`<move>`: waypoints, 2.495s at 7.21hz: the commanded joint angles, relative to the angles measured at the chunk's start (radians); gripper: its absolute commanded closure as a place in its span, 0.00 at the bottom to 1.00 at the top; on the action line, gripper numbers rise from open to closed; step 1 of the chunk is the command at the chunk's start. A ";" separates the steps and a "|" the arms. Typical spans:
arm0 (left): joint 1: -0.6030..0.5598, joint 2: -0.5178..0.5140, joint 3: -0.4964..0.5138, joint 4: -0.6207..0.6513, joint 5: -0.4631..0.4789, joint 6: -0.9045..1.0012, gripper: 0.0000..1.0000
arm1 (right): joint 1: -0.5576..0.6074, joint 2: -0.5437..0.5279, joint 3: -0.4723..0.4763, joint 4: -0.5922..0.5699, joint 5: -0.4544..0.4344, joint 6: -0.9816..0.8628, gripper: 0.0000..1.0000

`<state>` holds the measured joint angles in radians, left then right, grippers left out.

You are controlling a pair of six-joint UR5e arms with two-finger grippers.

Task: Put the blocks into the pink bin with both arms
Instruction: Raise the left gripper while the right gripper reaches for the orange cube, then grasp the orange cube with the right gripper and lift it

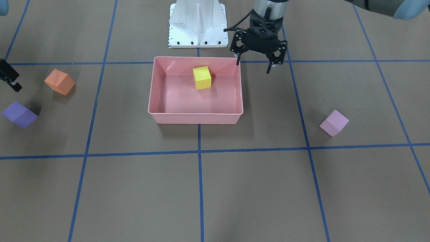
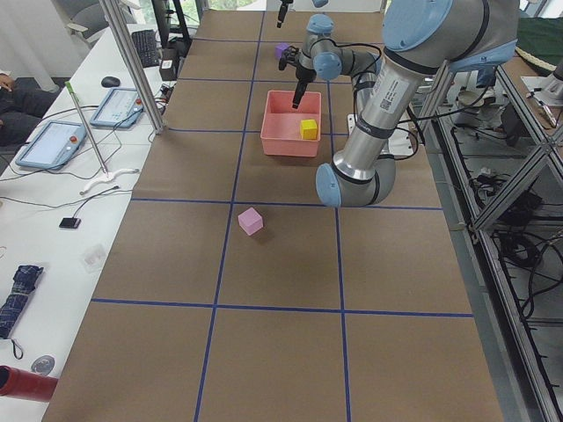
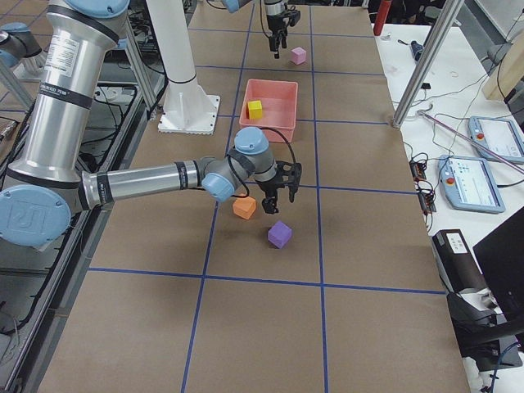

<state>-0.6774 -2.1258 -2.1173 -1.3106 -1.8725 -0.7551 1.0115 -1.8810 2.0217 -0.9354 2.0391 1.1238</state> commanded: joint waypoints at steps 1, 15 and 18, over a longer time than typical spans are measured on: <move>-0.065 0.029 0.007 -0.004 -0.028 0.072 0.00 | -0.233 -0.055 0.041 0.075 -0.237 0.247 0.00; -0.064 0.032 0.007 -0.004 -0.028 0.071 0.00 | -0.745 -0.161 -0.005 0.067 -0.783 0.619 0.70; -0.128 0.047 0.011 0.001 -0.065 0.176 0.00 | -0.726 -0.133 0.052 0.066 -0.778 0.561 1.00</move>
<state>-0.7658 -2.0874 -2.1081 -1.3129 -1.9096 -0.6392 0.2709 -2.0265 2.0435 -0.8686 1.2574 1.7242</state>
